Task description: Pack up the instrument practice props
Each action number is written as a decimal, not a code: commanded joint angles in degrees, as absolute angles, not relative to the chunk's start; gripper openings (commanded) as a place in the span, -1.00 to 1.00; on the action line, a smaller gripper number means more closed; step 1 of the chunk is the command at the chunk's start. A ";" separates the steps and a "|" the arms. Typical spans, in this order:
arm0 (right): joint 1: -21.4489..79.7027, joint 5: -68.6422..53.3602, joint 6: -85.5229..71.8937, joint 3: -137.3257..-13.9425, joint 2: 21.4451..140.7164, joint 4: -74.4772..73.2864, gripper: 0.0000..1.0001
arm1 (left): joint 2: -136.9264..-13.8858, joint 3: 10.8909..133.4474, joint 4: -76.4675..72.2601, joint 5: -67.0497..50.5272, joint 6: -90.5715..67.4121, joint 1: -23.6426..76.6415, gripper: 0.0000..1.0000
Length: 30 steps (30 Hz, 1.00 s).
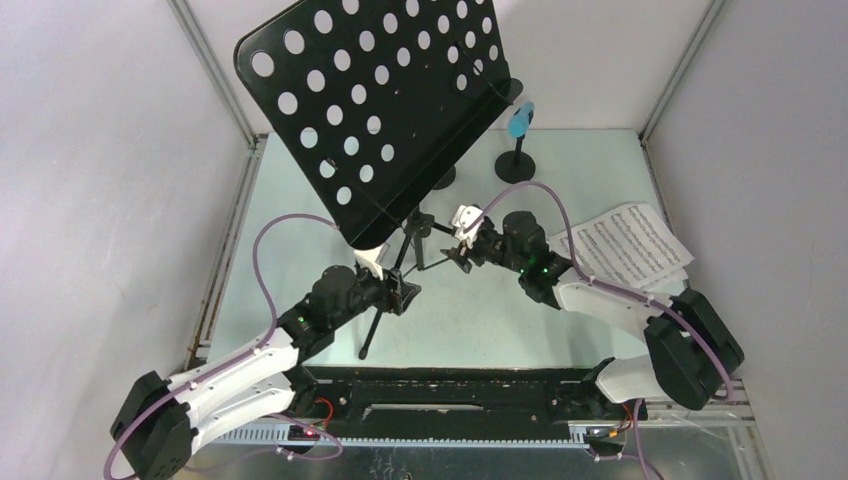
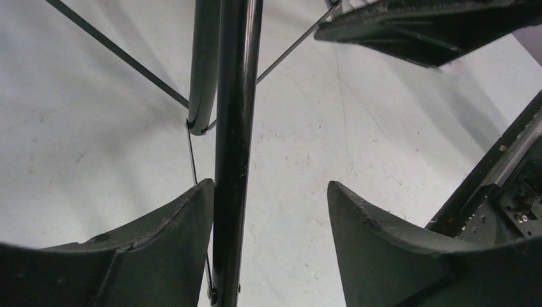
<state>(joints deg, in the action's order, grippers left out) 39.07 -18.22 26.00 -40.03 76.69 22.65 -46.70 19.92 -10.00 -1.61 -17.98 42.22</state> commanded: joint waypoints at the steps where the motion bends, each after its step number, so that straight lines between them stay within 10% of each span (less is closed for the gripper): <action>1: 38.50 -20.35 28.79 -44.53 80.71 25.28 0.43 | -48.37 20.33 -13.74 -0.84 -17.48 42.86 0.36; 22: 42.31 -16.87 22.44 -40.85 80.86 36.73 -0.98 | -55.93 24.12 -15.64 -2.53 -13.74 44.15 -0.51; 30: 46.87 -12.94 18.18 -35.94 75.08 43.86 -1.00 | -55.63 27.33 -14.88 -1.75 -12.47 46.15 -0.90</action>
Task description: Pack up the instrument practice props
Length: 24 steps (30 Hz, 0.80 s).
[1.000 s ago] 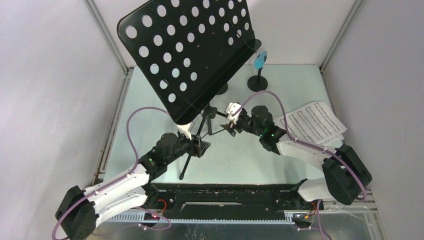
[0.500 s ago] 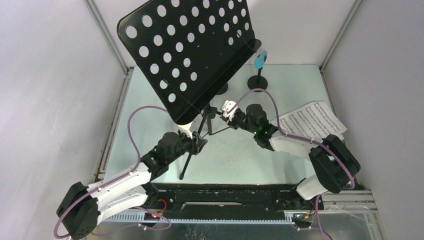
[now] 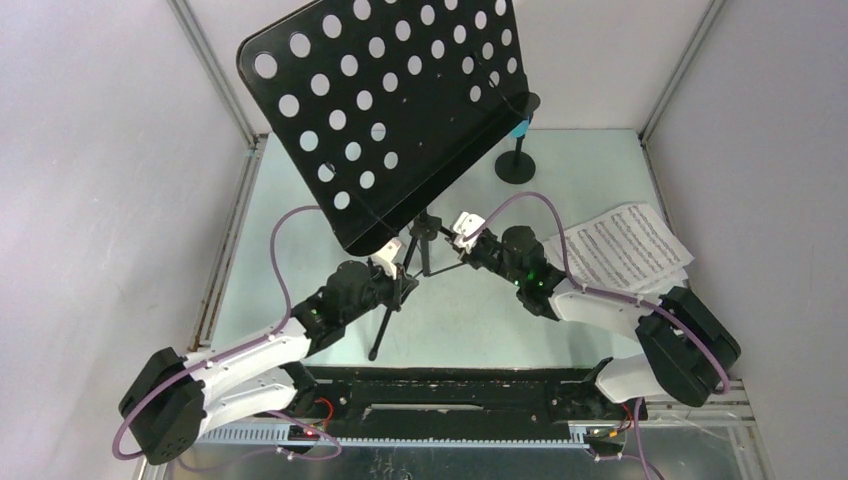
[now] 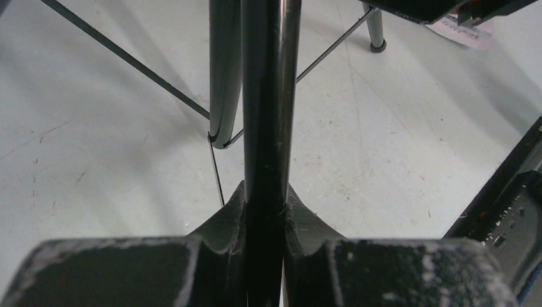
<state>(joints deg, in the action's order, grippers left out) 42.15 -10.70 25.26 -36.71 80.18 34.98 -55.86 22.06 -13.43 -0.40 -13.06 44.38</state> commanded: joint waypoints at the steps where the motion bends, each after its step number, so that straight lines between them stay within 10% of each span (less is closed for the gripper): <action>1: 47.71 -12.64 17.74 -35.62 74.78 44.39 -1.00 | -55.49 27.94 -14.71 -1.33 -12.15 46.60 -0.92; 24: 63.94 2.82 22.99 -28.04 78.68 80.17 -1.00 | -51.72 35.77 -13.67 3.73 -7.55 49.67 -1.00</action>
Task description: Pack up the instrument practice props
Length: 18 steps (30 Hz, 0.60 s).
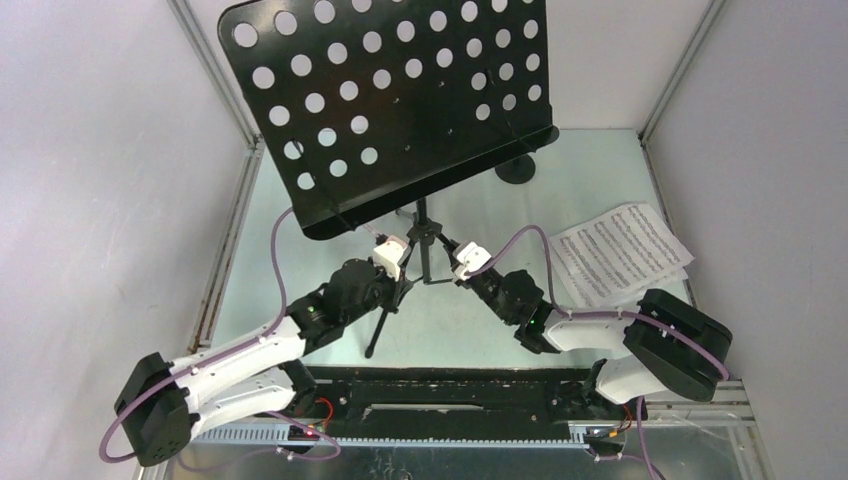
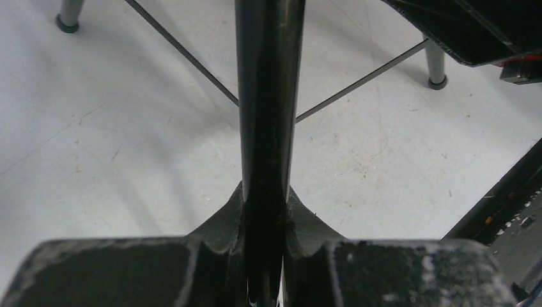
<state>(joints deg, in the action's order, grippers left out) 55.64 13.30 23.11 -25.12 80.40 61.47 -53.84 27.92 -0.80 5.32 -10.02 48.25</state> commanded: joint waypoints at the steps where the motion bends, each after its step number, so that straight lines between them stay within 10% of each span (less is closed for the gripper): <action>1: 64.57 4.22 25.32 -28.10 78.54 80.02 -1.00 | -51.22 35.84 -13.71 3.79 -7.29 49.69 -1.00; 18: 71.25 15.74 31.37 -33.48 85.62 85.72 -1.00 | -48.67 37.11 -16.21 3.22 -4.07 50.41 -1.00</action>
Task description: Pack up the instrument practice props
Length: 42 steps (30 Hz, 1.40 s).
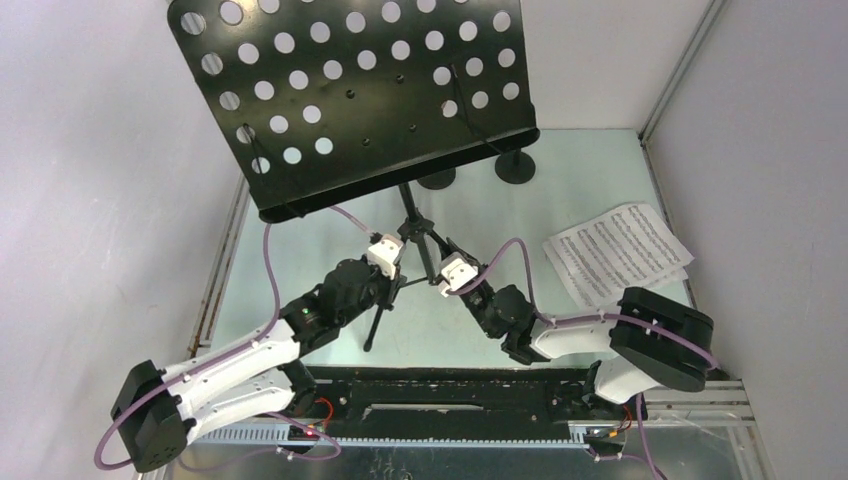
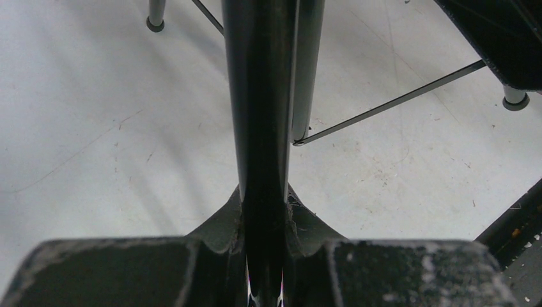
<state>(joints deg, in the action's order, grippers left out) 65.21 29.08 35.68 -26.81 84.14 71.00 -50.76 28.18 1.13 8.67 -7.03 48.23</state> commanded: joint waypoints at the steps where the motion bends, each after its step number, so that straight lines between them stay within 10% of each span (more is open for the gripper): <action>1: 71.30 16.07 30.68 -33.46 86.52 86.06 -1.00 | -48.53 36.96 -16.29 3.20 -4.05 50.45 -1.00; 21: 71.11 16.20 21.64 -29.59 90.58 77.79 -0.97 | -46.19 31.28 -16.11 0.60 -4.48 50.50 -1.00; 32: 71.19 18.05 19.47 -27.24 82.54 63.71 -0.11 | -41.32 21.15 -17.66 2.29 -6.93 50.53 -1.00; 42: 69.33 19.40 11.15 -27.31 69.30 46.05 0.19 | -41.38 19.49 -17.84 2.95 -7.33 50.48 -1.00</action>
